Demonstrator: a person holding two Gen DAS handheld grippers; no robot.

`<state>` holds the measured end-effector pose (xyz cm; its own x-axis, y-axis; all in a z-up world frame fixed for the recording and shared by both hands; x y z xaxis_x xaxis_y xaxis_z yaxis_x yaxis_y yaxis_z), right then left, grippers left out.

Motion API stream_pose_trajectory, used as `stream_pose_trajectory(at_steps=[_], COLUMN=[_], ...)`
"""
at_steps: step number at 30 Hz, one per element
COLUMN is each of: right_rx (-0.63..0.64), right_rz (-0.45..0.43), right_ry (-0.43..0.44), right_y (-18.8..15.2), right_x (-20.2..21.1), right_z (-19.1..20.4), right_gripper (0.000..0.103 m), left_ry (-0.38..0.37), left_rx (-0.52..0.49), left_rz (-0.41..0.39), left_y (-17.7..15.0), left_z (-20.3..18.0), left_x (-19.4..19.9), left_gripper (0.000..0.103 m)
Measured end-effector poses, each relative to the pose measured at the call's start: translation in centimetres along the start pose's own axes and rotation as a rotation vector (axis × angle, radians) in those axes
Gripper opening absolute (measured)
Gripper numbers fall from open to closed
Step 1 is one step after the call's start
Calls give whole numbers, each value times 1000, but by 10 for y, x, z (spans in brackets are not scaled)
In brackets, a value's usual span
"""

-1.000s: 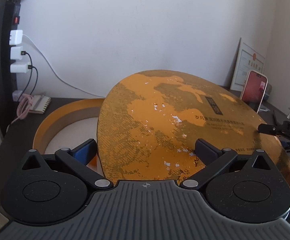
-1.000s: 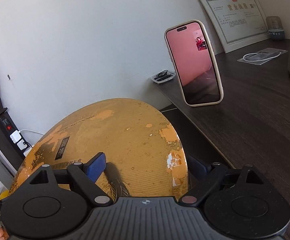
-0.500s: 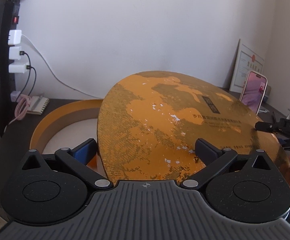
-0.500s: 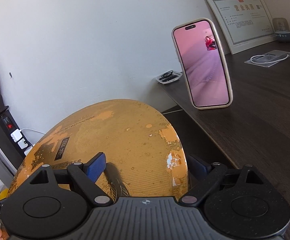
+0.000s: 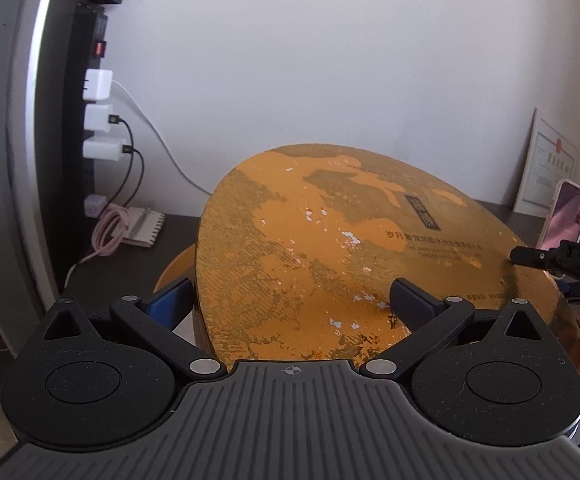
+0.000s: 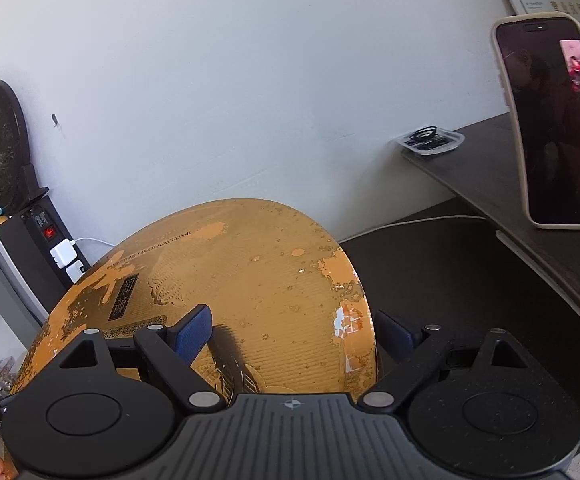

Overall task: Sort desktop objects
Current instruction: 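Lift the gold lid with both grippers and tilt it over the box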

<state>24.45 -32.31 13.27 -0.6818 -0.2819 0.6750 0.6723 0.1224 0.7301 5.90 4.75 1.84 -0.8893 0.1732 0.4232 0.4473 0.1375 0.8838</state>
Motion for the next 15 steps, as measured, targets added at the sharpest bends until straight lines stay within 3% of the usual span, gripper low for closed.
stream_pose_trajectory(at_steps=[15], right_rx=[26], right_rz=[65], right_ry=[21], right_y=[-4], right_x=[-57], right_z=[19], right_gripper=[90], left_ry=[62], left_rx=[51], left_rz=[28], left_y=[0], left_z=[37], left_x=[-32], left_gripper=[102])
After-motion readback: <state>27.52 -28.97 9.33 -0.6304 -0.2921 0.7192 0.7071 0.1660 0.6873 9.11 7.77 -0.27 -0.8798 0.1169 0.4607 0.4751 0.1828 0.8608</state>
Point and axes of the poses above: each gripper's, at about its wrist camera, not at the fingertips, and x roughly against the way its jaws point, z to its left, y to its top, the point moved 3 cm from there along -x, roughly the way its jaws point, and after that the axes turned 1 degree about y, right-handed, at the moved point
